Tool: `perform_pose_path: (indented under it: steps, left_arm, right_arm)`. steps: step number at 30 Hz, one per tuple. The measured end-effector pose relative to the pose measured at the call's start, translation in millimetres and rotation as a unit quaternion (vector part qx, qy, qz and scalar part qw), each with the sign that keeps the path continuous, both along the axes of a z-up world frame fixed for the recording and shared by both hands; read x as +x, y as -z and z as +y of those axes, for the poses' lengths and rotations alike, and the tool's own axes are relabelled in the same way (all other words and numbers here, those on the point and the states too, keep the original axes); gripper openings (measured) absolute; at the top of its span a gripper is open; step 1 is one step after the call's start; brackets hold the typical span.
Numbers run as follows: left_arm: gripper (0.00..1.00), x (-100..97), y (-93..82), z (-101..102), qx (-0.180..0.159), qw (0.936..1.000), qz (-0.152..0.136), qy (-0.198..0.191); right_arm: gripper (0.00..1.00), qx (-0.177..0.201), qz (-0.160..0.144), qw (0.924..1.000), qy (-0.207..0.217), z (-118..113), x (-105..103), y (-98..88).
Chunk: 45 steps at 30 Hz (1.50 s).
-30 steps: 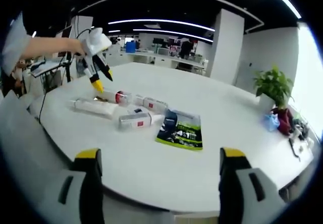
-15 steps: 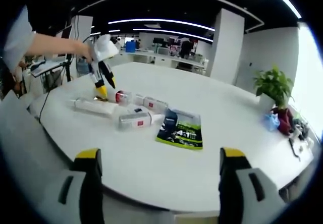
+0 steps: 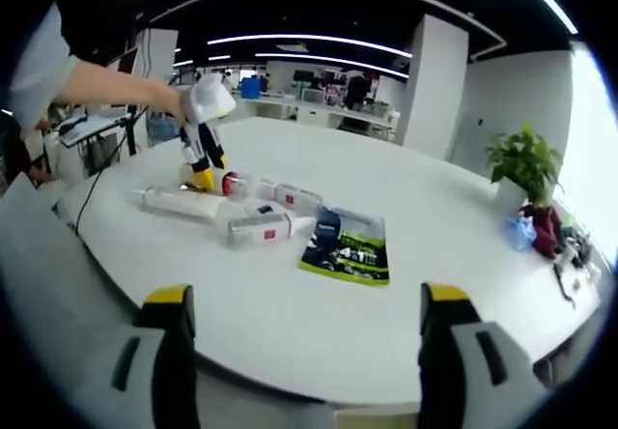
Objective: Arrange the skincare products in the storage area until every visible bottle or jar stands upright without overlapping.
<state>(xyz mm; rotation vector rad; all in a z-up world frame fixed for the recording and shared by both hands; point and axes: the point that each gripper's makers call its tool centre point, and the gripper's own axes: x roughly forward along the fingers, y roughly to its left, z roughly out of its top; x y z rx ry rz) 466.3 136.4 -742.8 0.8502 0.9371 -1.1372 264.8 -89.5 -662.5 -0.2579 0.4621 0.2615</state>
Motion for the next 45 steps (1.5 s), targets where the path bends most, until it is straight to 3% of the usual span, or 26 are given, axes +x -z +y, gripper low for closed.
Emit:
perform_pose_path:
  steps: [15,24,33,45]
  left_arm:
    - [0.26,0.8,4.0,-1.4,0.005,0.9998,0.005,0.017]
    - [0.24,-2.5,1.2,4.3,0.009,0.9997,-0.012,0.019]
    - [0.24,3.8,-27.7,7.8,-0.030,0.9984,-0.047,-0.008]
    - [0.23,8.9,-73.1,2.4,-0.089,0.9899,-0.105,-0.034]
  right_arm:
    - [0.96,-0.001,-0.002,1.0000,0.002,-0.9,0.1,-0.6]
    - [0.96,-0.001,-0.002,1.0000,0.001,-0.5,-0.1,-0.4]
    - [0.96,0.000,-0.003,1.0000,-0.001,0.2,-0.5,-1.1]
    - [0.96,0.002,-0.008,1.0000,-0.003,1.3,-0.2,-3.0]
